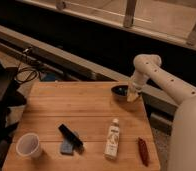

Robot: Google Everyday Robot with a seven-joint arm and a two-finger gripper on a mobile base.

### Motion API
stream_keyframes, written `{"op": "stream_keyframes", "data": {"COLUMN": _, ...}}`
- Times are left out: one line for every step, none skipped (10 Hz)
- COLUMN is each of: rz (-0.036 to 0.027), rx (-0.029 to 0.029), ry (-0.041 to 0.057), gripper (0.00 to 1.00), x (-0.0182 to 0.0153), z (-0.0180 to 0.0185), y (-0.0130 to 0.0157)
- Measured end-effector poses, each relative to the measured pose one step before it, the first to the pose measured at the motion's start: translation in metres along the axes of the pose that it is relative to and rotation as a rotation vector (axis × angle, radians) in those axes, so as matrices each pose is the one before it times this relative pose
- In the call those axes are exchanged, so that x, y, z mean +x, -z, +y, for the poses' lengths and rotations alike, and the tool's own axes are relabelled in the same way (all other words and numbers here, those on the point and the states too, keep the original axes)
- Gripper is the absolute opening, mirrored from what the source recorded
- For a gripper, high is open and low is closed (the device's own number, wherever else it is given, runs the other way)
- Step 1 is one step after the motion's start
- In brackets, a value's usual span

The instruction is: Drag the ceramic bowl in a circle

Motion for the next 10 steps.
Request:
{"op": "stream_keyframes", "data": {"rz": -0.00086, "rx": -0.00677, "ry": 0.02249, "gripper": 0.05, "x": -0.00866, "z": 0.00539, "y": 0.00121}}
{"op": "stream_keyframes", "data": {"rz": -0.00169, "rx": -0.01317, "ry": 0.04066, "gripper": 0.05, "x": -0.01768, "z": 0.00906, "y": 0.00115}}
{"op": "stream_keyframes", "data": {"rz": -0.00614, "rx": -0.00886, "ry": 0.0492, "gripper": 0.05, "x": -0.02636, "z": 0.00683, "y": 0.00009}}
{"op": "stream_keyframes", "data": {"rz": -0.01202, "rx": -0.00453, "ry": 0.03909, "gripper": 0.05, "x": -0.02406, "z": 0.00235, "y": -0.0003}}
{"op": "stream_keyframes", "data": {"rz": -0.01379, "rx": -0.00623, "ry": 0.04165, "gripper": 0.05, "x": -0.02461, "z": 0.00074, "y": -0.0014}}
{"op": "stream_keyframes", "data": {"rz": -0.01351, "rx": -0.00709, "ry": 0.05338, "gripper": 0.05, "x": -0.028, "z": -0.00106, "y": -0.00294}}
{"op": "stream_keyframes", "data": {"rz": -0.00962, "rx": -0.00312, "ry": 0.0489, "gripper": 0.05, "x": -0.02485, "z": -0.00467, "y": -0.00387}}
{"op": "stream_keyframes", "data": {"rz": -0.00672, "rx": 0.00047, "ry": 0.04251, "gripper": 0.05, "x": -0.02084, "z": -0.00769, "y": -0.00409}}
{"op": "stream_keyframes", "data": {"rz": -0.00265, "rx": 0.0027, "ry": 0.04542, "gripper": 0.05, "x": -0.02378, "z": -0.01603, "y": -0.00817}}
{"op": "stream_keyframes", "data": {"rz": -0.00255, "rx": 0.00292, "ry": 0.01931, "gripper": 0.05, "x": -0.01244, "z": -0.01487, "y": -0.0071}}
